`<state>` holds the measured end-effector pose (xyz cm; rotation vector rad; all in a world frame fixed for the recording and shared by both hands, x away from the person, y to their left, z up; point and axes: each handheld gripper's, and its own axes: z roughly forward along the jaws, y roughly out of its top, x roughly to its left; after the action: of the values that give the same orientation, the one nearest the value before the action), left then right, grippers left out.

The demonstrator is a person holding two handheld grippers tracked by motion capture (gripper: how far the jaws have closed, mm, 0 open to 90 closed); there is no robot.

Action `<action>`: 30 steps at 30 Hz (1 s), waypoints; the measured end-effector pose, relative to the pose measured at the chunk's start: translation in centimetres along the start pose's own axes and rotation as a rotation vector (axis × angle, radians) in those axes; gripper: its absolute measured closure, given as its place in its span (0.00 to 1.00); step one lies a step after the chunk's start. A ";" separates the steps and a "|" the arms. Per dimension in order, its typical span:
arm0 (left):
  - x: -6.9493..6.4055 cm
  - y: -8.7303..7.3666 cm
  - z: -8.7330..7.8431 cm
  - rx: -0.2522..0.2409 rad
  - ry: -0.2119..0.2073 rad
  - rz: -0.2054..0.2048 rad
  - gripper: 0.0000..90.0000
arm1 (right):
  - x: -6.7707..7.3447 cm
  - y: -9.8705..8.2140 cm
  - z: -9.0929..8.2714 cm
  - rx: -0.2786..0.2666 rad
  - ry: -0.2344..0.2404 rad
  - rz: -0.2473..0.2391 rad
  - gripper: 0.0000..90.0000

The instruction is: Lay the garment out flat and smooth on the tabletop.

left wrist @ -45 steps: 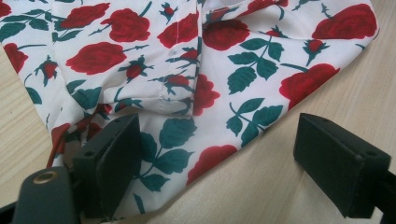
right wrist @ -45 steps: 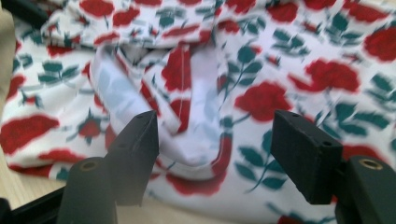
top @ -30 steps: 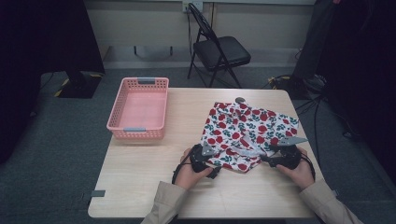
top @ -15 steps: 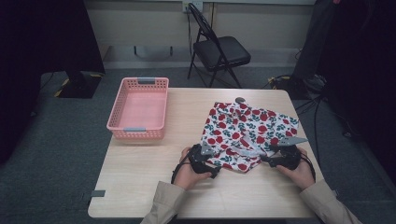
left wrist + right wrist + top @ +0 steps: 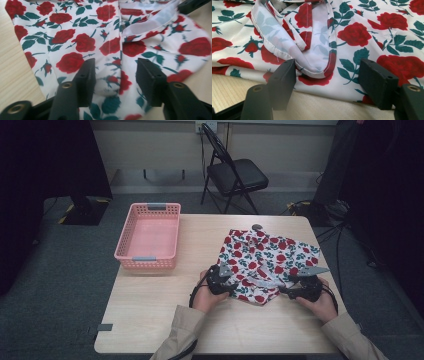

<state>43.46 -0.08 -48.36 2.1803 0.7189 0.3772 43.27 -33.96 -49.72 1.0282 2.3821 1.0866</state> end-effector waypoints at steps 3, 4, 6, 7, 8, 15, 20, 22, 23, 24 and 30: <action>0.4 0.0 0.7 0.029 0.012 0.011 0.66 | 0.0 0.0 0.0 0.000 0.001 0.000 0.34; 0.5 0.0 0.8 0.036 0.006 0.013 0.71 | 0.0 0.0 0.0 0.000 0.001 -0.001 0.34; 0.7 -0.1 0.8 0.036 0.010 0.014 0.80 | 0.0 0.0 0.0 0.000 0.001 0.000 0.34; 0.8 -0.1 0.7 0.043 0.017 0.014 0.85 | 0.0 0.0 0.0 0.000 0.001 -0.001 0.34; 1.0 -0.1 0.6 0.046 0.020 0.008 0.88 | 0.0 0.0 0.0 0.000 0.002 0.000 0.34; 2.8 -0.3 -2.1 0.028 0.060 -0.006 0.95 | -0.1 0.0 0.0 -0.001 0.004 -0.002 0.34; 4.8 -1.6 -4.2 0.043 0.118 -0.041 0.94 | -0.1 0.0 0.0 -0.001 0.006 -0.002 0.34; 5.5 -2.3 -4.6 0.053 0.131 -0.060 0.93 | -0.1 0.0 0.0 -0.001 0.006 -0.002 0.34; 5.7 -2.7 -4.7 0.057 0.136 -0.069 0.93 | -0.1 0.0 0.0 -0.001 0.006 -0.002 0.34; 5.9 -3.0 -4.8 0.060 0.140 -0.075 0.92 | -0.1 0.0 0.0 -0.001 0.006 -0.001 0.34; 5.2 -2.5 -4.7 -0.012 0.164 -0.104 0.53 | -0.1 0.0 0.0 -0.001 0.007 -0.001 0.34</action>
<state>44.38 7.23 -47.12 2.1079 0.9144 0.5090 43.32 -34.04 -49.71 1.0241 2.3871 1.0922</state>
